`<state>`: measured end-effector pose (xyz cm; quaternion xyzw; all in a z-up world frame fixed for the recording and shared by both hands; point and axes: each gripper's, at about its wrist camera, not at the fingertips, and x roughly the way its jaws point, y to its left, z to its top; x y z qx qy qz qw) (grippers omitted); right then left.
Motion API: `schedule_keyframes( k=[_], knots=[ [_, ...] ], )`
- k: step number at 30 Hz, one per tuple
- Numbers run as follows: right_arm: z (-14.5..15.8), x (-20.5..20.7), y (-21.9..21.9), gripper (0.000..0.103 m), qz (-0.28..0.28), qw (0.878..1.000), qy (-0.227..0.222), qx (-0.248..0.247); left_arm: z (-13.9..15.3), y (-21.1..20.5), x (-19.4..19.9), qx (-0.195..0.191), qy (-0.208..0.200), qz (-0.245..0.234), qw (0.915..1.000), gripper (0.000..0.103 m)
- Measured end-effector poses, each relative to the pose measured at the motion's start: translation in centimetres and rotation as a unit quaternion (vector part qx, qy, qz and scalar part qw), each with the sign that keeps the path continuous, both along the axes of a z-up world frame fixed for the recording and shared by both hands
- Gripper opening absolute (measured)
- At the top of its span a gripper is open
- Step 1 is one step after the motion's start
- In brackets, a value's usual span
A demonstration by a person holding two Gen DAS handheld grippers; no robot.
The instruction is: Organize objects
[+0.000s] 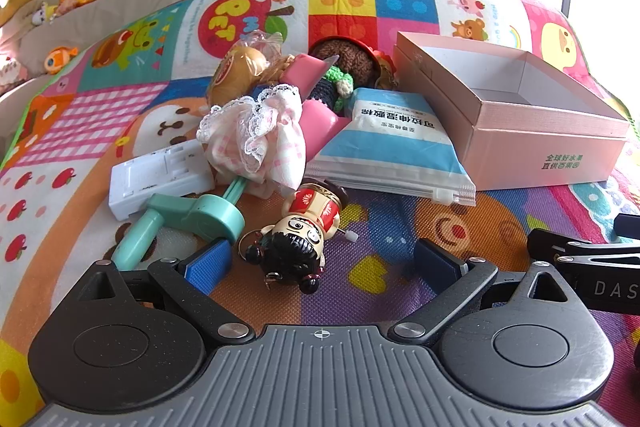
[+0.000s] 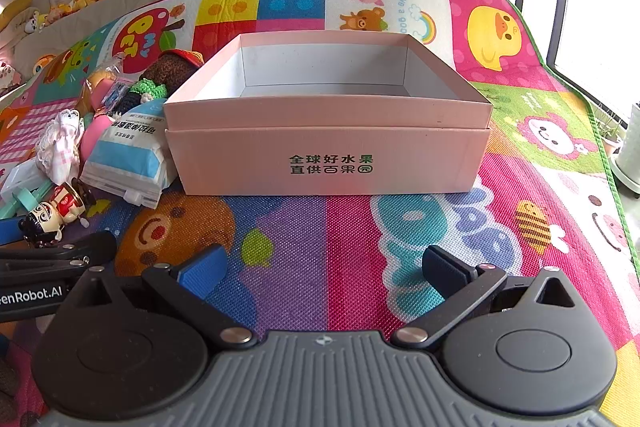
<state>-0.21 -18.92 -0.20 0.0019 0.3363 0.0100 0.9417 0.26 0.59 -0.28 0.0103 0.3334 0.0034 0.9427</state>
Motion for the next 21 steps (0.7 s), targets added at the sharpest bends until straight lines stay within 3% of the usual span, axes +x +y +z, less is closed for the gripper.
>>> schedule_keyframes(
  k=[21],
  knots=[
    [-0.05,0.07,0.05,0.103,0.000,1.000,0.000,0.000,-0.01,0.00,0.00,0.003,0.000,0.000,1.0000,0.101]
  ],
)
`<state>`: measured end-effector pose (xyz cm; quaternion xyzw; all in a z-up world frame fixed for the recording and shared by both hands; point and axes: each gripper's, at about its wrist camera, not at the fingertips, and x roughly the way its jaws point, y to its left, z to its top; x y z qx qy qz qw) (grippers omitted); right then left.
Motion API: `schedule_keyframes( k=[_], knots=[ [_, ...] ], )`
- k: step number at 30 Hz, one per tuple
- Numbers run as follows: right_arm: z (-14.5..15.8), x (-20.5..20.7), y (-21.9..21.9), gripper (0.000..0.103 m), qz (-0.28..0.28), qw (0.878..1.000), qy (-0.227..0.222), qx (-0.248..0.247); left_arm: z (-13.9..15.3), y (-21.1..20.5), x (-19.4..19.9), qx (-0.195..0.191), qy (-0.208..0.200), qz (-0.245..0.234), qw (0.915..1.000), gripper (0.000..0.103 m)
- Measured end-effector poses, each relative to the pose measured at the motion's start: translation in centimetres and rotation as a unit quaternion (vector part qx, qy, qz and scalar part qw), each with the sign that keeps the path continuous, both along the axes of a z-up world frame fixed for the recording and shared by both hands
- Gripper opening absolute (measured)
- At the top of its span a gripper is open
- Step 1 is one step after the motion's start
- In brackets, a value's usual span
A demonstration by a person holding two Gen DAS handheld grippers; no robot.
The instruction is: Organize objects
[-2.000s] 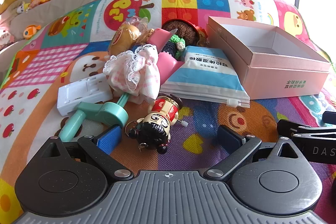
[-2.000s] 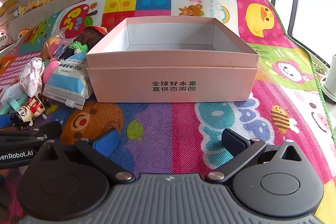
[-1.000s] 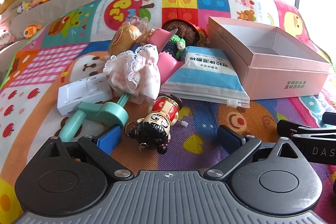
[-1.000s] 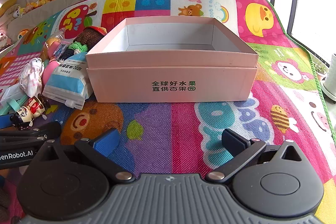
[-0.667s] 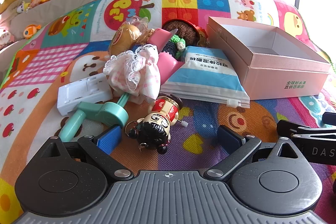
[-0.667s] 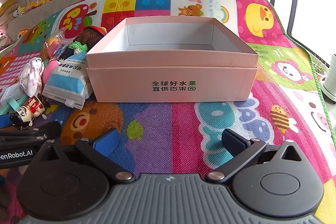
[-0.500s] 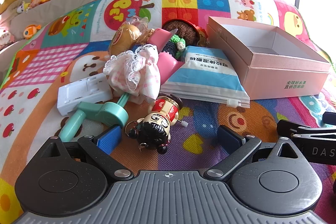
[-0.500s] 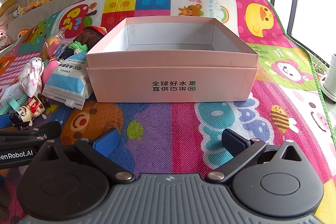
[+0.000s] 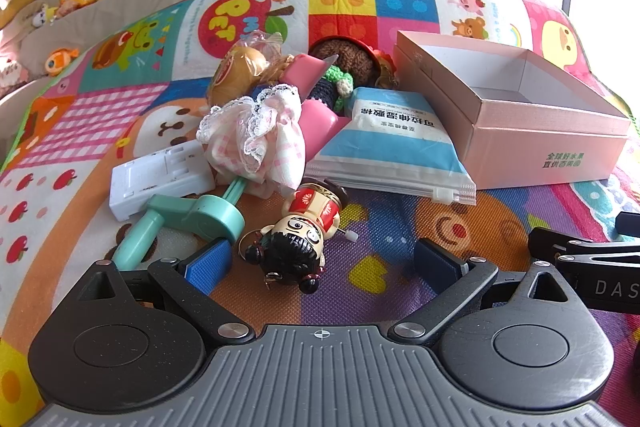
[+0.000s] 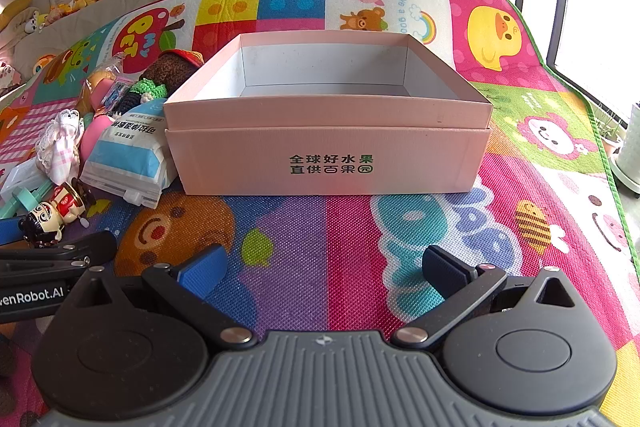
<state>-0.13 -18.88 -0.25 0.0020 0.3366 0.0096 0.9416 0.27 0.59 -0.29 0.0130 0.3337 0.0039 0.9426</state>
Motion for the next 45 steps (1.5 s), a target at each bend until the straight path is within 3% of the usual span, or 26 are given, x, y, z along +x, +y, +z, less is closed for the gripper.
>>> schedule_keyframes(
  k=[23,29,32,36,38,41,45],
  knots=[
    [0.2,0.5,0.0,0.103,0.011,1.000,0.021,-0.002,-0.1,0.0,0.3,-0.002,0.001,-0.001,1.0000,0.101],
    [0.4,-1.6,0.0,0.103,0.028,0.999,0.034,-0.002,0.6,1.8,-0.9,-0.066,-0.015,-0.021,0.9975,0.100],
    [0.4,-2.4,-0.3,0.103,0.039,0.999,0.033,0.000,2.7,2.6,-2.6,-0.082,-0.060,-0.038,0.9941,0.100],
    [0.4,-2.3,-0.2,0.103,0.038,0.999,0.035,-0.001,6.4,2.1,-2.2,-0.089,-0.136,-0.097,0.9819,0.099],
    [0.4,-2.4,-0.2,0.103,0.038,0.999,0.034,-0.001,7.0,1.5,-0.1,-0.090,-0.125,-0.130,0.9794,0.099],
    [0.4,-2.4,-0.2,0.103,0.041,0.999,0.034,0.001,6.0,-0.4,3.4,-0.036,-0.070,-0.156,0.9847,0.099],
    [0.5,-2.6,-0.2,0.103,0.047,0.998,0.035,0.001,3.5,-1.4,6.3,0.002,-0.016,-0.166,0.9860,0.095]
  ],
)
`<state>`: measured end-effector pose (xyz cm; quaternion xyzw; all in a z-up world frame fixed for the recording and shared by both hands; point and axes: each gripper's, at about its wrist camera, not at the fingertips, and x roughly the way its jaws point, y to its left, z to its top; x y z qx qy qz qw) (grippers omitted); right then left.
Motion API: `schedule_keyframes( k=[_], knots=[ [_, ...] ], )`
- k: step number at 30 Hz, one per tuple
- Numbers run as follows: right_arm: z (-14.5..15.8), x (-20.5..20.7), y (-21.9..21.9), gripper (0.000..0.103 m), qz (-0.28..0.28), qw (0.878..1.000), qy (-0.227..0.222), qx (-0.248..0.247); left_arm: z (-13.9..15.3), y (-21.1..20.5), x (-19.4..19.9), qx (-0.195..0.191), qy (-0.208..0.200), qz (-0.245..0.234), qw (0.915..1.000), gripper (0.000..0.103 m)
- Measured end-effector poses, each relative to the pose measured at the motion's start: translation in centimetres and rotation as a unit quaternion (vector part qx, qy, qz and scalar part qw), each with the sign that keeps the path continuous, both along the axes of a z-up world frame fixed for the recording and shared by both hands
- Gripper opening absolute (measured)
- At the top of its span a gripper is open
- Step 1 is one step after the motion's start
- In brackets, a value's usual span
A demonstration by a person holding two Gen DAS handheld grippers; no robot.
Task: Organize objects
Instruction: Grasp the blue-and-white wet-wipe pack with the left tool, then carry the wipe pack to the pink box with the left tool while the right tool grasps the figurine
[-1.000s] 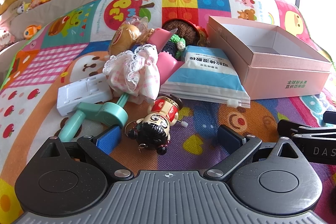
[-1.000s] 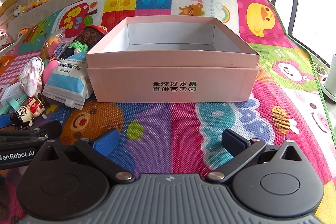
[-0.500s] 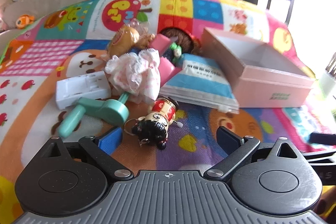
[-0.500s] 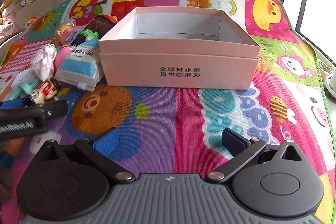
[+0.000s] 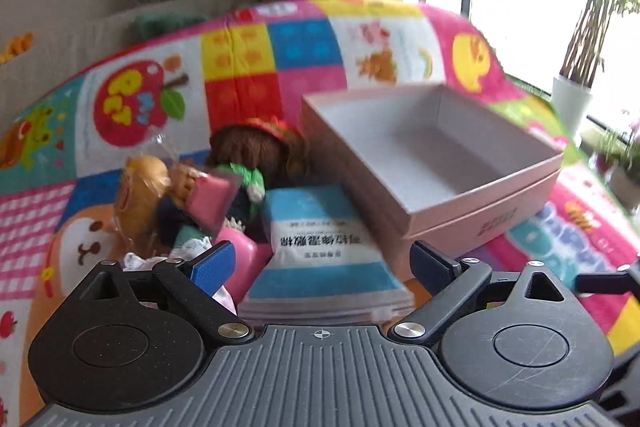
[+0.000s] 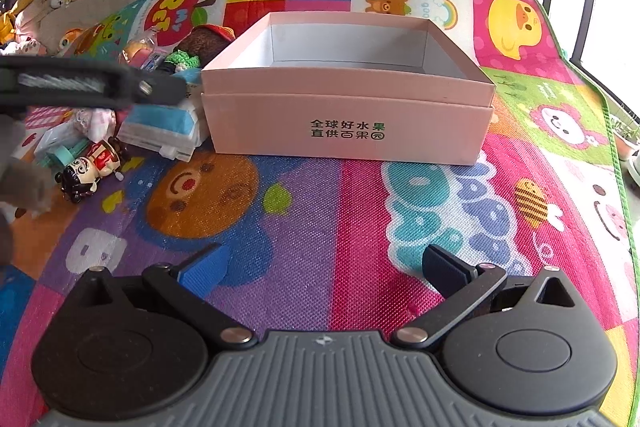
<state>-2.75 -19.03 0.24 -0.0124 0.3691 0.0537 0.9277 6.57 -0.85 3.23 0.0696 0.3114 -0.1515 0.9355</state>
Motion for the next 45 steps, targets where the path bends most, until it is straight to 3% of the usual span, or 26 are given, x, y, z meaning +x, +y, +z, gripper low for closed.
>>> schedule_keyframes(
  k=[5,11,14,16,18,21,24,29,35,38,40,45],
  knots=[
    [0.1,-0.2,0.0,0.103,0.002,1.000,0.000,0.002,-0.9,-0.3,1.7,0.043,-0.007,-0.022,0.9988,0.095],
    [0.1,-0.3,0.0,0.103,0.002,1.000,-0.002,0.003,-0.5,0.6,2.7,0.016,0.000,-0.014,0.9998,0.095],
    [0.1,-0.4,0.0,0.103,0.001,1.000,-0.003,0.001,-0.8,-1.4,3.3,0.020,0.011,-0.047,0.9986,0.087],
    [0.1,-0.5,0.0,0.103,0.001,1.000,-0.003,0.002,-1.3,-2.7,3.6,0.049,0.009,-0.045,0.9978,0.088],
    [0.1,-0.6,0.1,0.103,0.001,1.000,-0.003,0.002,-1.9,-2.8,4.5,0.052,0.019,-0.035,0.9979,0.081],
    [0.1,-0.6,0.0,0.103,0.002,1.000,-0.002,0.004,-2.1,-1.0,5.5,0.009,0.043,-0.014,0.9989,0.066],
    [0.1,-0.5,0.1,0.103,0.004,1.000,0.000,0.001,-1.0,0.6,4.5,-0.038,0.053,0.005,0.9979,0.061],
    [0.2,-0.2,0.1,0.103,0.011,1.000,0.004,-0.003,2.0,3.9,-3.0,-0.124,0.019,-0.015,0.9919,0.060],
    [0.4,0.4,0.5,0.103,0.008,1.000,0.010,0.001,5.7,12.3,-10.1,-0.174,-0.043,0.093,0.9794,0.060],
    [1.2,0.8,2.3,0.103,0.066,0.997,0.009,0.038,6.6,15.3,-11.8,-0.173,-0.064,0.129,0.9743,0.060],
    [2.4,0.3,4.5,0.103,0.122,0.991,-0.017,0.052,6.8,16.9,-12.7,-0.178,-0.071,0.144,0.9709,0.060],
    [3.4,-0.8,12.1,0.102,0.275,0.959,-0.070,0.011,5.8,18.3,-13.7,-0.189,-0.058,0.151,0.9686,0.060]
  ],
)
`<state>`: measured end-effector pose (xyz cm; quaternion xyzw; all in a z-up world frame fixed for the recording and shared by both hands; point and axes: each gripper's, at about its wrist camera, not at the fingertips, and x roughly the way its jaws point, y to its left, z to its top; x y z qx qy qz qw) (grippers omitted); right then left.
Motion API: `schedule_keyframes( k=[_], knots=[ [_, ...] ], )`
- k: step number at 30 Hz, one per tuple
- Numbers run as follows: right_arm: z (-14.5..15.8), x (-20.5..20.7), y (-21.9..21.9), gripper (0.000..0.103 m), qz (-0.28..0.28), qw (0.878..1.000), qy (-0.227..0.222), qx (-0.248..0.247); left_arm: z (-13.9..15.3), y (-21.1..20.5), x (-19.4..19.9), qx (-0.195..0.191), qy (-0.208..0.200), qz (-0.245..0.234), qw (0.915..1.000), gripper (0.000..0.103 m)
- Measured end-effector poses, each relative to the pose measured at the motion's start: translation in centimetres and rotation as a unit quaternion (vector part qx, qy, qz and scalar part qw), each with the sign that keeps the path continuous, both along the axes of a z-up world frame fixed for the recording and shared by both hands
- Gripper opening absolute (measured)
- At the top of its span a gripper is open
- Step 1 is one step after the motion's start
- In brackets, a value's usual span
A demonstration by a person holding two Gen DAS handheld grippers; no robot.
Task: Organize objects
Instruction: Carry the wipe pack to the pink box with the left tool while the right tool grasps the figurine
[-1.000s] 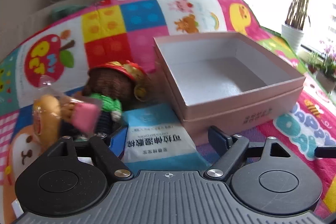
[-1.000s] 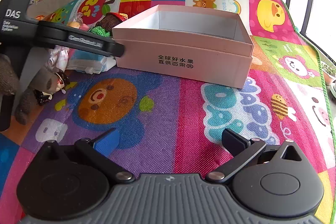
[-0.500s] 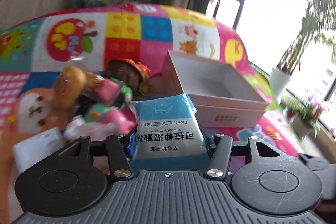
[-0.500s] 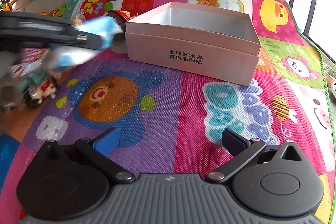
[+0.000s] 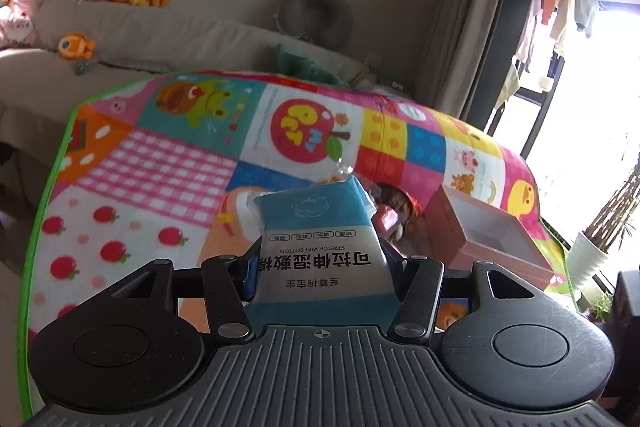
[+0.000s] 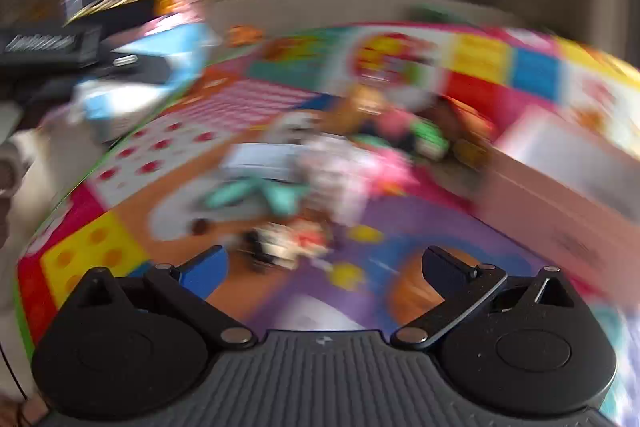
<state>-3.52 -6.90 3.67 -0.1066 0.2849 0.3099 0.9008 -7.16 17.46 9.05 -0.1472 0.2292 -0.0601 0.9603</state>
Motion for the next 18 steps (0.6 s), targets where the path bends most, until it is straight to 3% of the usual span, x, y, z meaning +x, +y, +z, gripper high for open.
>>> schedule_keyframes(
  k=[4,10,13,18],
  knots=[
    [-1.1,1.0,3.9,0.092,0.038,0.998,-0.016,-0.054,-1.2,0.2,-1.0,0.004,0.008,-0.016,0.9998,0.060],
    [-1.9,4.2,3.9,0.066,0.020,0.998,0.052,-0.026,-2.6,-0.4,-1.6,0.018,0.022,-0.042,0.9987,0.060],
    [-1.1,3.7,2.5,0.065,0.007,0.998,0.061,-0.003,-2.7,-1.7,-1.4,0.020,0.026,-0.063,0.9975,0.060],
    [1.9,-0.1,-3.2,0.066,-0.012,0.999,0.029,0.014,-1.7,-6.0,0.2,0.025,0.017,-0.128,0.9913,0.060]
  ],
)
